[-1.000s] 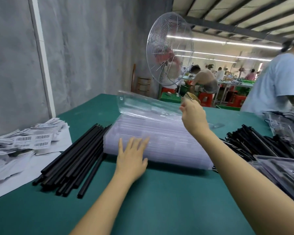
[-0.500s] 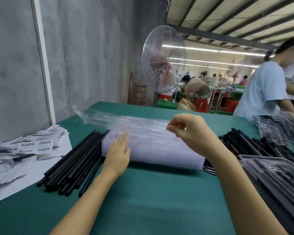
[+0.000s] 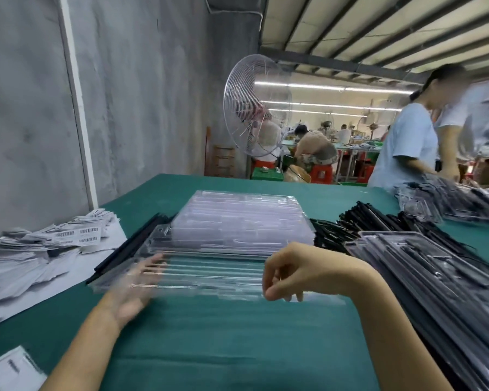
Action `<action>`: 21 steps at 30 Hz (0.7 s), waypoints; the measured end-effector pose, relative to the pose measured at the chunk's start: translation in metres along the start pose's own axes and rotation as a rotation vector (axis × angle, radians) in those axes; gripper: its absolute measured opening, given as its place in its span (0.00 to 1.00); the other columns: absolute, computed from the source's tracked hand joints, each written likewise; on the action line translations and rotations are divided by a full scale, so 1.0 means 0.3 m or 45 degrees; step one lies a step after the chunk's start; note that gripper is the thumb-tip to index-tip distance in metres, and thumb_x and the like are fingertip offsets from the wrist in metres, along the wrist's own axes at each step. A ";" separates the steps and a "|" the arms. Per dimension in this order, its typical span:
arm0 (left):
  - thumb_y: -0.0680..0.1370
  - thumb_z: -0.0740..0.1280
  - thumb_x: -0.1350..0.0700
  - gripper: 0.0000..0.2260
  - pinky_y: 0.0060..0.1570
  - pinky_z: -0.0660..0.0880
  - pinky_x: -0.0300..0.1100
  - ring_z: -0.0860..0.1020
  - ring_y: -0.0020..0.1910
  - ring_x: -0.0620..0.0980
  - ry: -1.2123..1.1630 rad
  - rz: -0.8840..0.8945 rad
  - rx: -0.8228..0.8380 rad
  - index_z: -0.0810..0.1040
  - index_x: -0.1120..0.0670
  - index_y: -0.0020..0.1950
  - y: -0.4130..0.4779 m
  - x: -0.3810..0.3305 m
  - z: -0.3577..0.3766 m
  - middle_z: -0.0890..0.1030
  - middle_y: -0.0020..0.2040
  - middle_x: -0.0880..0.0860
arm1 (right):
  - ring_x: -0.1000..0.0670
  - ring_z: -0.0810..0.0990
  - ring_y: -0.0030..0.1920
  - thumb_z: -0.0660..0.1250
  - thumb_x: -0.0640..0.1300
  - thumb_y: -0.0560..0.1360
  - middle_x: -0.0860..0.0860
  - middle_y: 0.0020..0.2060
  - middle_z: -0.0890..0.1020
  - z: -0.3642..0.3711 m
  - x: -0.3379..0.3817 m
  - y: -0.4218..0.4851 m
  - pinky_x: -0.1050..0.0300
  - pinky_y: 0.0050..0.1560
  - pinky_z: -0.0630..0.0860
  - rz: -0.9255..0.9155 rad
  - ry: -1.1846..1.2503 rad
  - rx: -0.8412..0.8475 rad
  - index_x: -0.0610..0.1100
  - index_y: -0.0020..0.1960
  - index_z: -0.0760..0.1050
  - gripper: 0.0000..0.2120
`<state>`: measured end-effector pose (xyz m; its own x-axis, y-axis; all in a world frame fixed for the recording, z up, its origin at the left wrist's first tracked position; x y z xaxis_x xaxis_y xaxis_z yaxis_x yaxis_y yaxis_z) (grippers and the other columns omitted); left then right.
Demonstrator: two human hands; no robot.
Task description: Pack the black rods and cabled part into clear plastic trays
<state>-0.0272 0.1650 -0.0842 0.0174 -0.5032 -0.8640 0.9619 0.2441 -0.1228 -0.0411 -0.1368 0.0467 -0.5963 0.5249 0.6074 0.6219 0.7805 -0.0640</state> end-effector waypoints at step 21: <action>0.76 0.66 0.50 0.04 0.40 0.70 0.41 0.76 0.44 0.49 2.165 0.542 -0.358 0.80 0.47 0.46 -0.063 -0.088 0.095 0.81 0.48 0.48 | 0.42 0.55 0.74 0.63 0.63 0.73 0.46 0.76 0.55 0.186 -0.377 0.031 0.44 0.73 0.55 0.816 -0.428 -0.083 0.54 0.73 0.60 0.32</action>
<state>-0.0382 0.1501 -0.0451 -0.2209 0.9152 -0.3371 0.8923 0.3292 0.3089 0.0038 -0.1699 -0.0667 -0.2218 0.9565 0.1896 0.9240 0.2683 -0.2724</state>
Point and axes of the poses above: each hand's wrist, its own y-axis towards the middle knuckle, its own z-axis out of the palm, x = y × z, the point moved 4 cm from there along y, towards the middle knuckle
